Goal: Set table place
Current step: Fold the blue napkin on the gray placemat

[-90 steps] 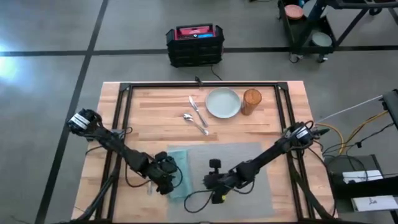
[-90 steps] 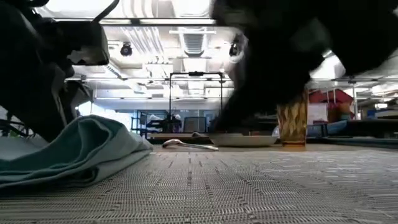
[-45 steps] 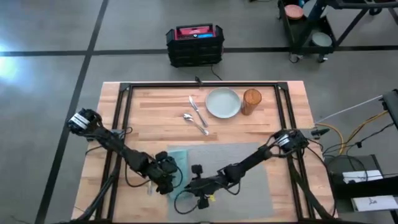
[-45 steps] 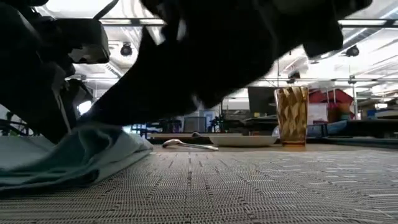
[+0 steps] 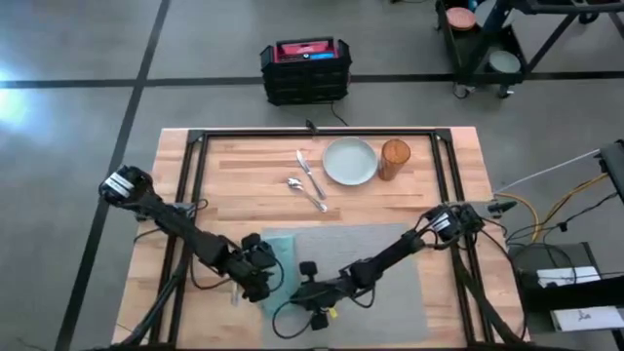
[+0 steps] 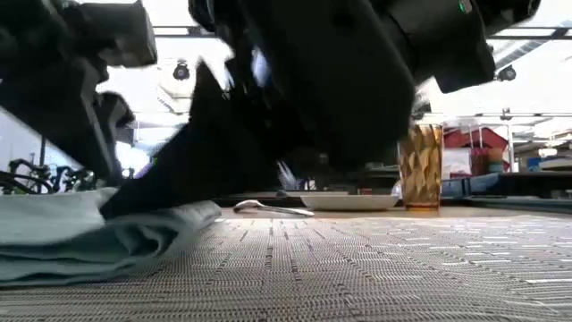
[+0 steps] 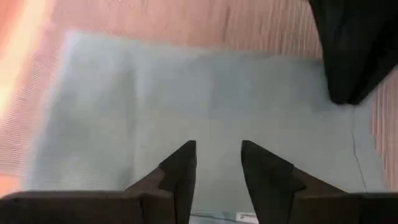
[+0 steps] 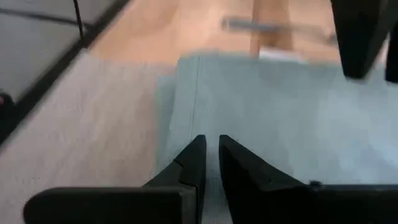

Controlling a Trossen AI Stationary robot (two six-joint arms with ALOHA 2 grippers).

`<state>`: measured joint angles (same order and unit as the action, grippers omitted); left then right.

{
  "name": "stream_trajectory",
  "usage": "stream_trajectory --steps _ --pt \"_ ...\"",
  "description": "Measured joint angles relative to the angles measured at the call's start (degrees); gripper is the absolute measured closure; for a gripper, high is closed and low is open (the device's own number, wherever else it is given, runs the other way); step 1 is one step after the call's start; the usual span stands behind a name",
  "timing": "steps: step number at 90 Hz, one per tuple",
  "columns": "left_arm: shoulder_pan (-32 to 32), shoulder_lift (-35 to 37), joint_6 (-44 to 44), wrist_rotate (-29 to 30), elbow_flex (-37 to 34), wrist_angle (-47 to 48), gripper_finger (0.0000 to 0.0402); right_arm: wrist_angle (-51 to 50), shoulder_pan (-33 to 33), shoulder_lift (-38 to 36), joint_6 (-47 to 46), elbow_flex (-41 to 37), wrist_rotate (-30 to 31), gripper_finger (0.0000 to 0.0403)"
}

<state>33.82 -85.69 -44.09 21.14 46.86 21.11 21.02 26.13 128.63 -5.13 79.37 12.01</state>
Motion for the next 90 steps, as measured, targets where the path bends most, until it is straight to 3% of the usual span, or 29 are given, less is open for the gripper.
stream_trajectory --steps 10,34,58,75,90 --pt "-1.0 0.6 2.5 2.6 -1.1 0.1 0.0288 -0.1 -0.8 -0.1 1.4 1.3 0.0 0.0371" --pt "-1.7 0.3 -1.7 1.9 -8.1 -0.6 0.0288 -7.6 -3.7 0.1 -1.3 0.8 0.2 0.0371" --pt "-1.7 0.3 -2.2 1.9 -10.8 -5.0 0.0288 -8.5 -3.9 0.8 -1.3 0.4 0.2 0.0371" --pt "-1.7 2.1 0.6 2.1 -6.3 -2.3 0.0288 -11.8 -4.1 -1.3 -0.5 3.0 -0.2 0.0371" --pt "-0.8 5.2 -1.0 2.1 1.1 8.9 0.0288 -26.2 -4.6 -8.3 1.4 4.9 -0.2 0.0371"
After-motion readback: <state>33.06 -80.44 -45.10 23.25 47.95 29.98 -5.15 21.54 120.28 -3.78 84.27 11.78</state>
